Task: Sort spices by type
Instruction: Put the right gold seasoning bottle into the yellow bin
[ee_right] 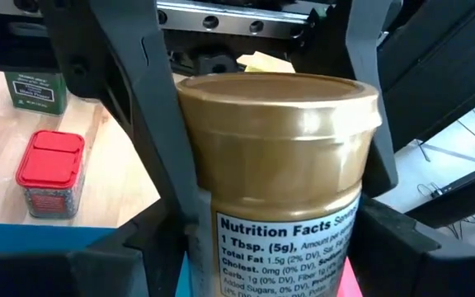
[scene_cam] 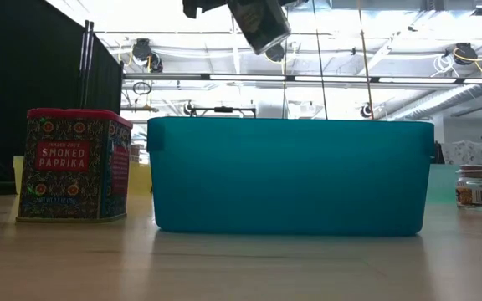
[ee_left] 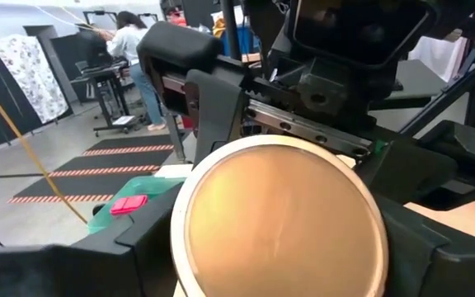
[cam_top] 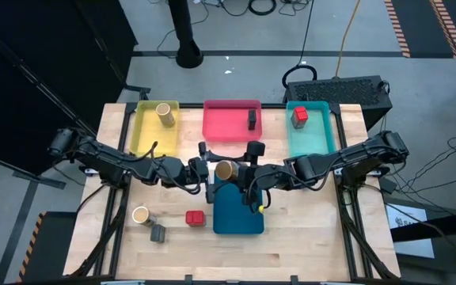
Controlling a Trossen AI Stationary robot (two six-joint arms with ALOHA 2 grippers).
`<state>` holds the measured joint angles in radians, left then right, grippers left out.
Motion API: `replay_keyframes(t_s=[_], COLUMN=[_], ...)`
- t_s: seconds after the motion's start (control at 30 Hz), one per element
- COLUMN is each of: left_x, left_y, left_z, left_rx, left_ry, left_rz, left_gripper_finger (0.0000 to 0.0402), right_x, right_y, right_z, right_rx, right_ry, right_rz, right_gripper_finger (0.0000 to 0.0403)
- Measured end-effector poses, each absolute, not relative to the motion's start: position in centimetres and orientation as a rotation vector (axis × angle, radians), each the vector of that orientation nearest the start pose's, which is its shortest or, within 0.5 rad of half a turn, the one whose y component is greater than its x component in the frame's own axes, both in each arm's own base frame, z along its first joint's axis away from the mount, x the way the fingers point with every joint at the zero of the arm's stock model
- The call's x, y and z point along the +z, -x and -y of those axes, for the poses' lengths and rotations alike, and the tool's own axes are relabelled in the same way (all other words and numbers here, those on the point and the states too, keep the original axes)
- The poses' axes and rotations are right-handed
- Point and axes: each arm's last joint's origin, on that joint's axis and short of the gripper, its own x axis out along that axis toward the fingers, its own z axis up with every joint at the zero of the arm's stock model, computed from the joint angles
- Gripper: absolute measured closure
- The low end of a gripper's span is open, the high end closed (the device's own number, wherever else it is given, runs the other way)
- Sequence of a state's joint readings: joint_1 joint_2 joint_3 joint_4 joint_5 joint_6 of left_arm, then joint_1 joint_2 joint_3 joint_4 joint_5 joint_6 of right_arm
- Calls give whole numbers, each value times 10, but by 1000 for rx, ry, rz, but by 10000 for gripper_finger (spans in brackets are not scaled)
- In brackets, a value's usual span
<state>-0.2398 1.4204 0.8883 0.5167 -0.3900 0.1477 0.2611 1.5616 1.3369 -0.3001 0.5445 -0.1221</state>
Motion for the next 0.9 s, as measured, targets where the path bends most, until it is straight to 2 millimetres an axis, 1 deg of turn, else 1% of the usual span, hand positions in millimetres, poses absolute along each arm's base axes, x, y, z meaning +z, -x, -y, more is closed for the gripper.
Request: replay_keyframes(t_s=[0.1,0.37,0.47,0.57,0.67,0.73,0.8,0.9], left_x=[291,296,297,299,306,312,316,320], left_y=[-310,-304,-301,-294,-279,-268,-252,-229], left_z=[65,62,60,57,49,41,28,3], left_rx=[171,256,287,362,460,525,595,710], left_ry=[-148,-133,-140,-149,-128,-97,-66,46], left_rz=[-26,-29,-46,-85,-132,-155,-200,-244], left_gripper_finger=[121,121,121,121,121,121,121,121], right_x=[325,325,324,326,330,331,330,329], right_y=[-342,-341,-341,-334,-323,-315,-309,-305], right_z=[-76,-75,-73,-71,-66,-63,-59,-54], right_rx=[-244,-274,-283,-329,-380,-416,-448,-482], right_ry=[319,289,287,287,262,245,242,241], right_rz=[-501,-508,-509,-537,-576,-605,-638,-648], right_gripper_finger=[144,82,71,68,71,73,73,73])
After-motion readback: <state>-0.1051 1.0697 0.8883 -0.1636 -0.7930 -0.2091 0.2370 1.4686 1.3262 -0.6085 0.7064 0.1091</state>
